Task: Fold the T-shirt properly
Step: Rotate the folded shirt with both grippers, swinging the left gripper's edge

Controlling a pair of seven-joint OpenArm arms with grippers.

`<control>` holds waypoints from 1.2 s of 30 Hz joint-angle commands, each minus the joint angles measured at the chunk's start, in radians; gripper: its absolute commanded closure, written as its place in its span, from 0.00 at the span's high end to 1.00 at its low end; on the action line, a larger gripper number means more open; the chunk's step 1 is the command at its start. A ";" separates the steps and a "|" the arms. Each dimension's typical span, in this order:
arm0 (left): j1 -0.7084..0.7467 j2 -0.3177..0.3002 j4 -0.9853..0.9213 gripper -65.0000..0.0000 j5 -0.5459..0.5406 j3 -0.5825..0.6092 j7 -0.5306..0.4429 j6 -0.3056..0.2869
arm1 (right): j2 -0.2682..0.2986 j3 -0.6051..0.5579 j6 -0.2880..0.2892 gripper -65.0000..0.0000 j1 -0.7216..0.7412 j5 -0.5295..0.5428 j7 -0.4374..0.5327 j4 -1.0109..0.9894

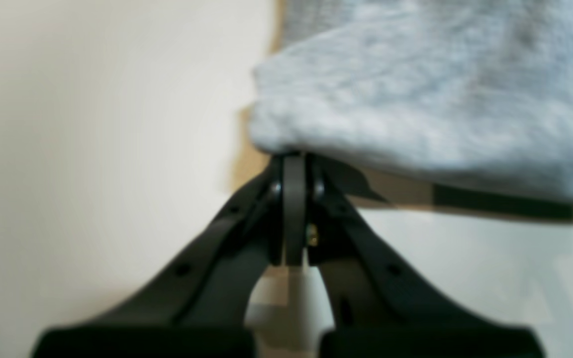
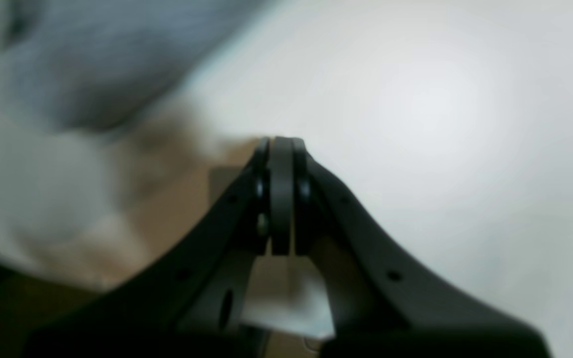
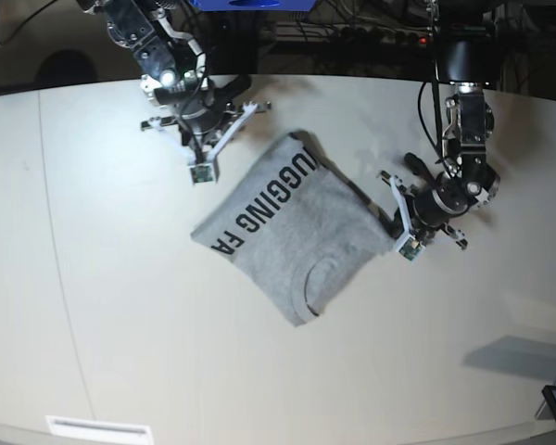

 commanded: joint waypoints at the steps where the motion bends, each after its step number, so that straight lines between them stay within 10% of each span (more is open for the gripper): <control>1: -0.035 -0.009 -0.006 0.00 -0.004 -0.002 -0.009 0.007 | 0.009 0.023 -0.002 0.00 0.010 -0.006 0.016 0.020; 12: -0.199 0.016 -0.162 0.00 -0.005 0.162 -0.013 0.007 | 0.084 0.092 0.001 0.00 0.216 -0.002 0.018 -0.037; 20: -0.179 -0.041 -0.105 0.00 0.062 -0.002 -0.009 0.007 | 0.089 0.094 0.101 0.00 0.331 -0.004 0.021 -0.161; 29: 0.140 -0.087 0.181 0.00 0.127 -0.058 -0.007 0.007 | 0.089 0.088 0.124 0.00 0.400 -0.006 0.125 -0.293; 36: 0.338 -0.019 0.347 0.00 0.134 -0.058 -0.007 0.007 | 0.086 0.092 0.255 0.00 0.429 -0.006 0.183 -0.308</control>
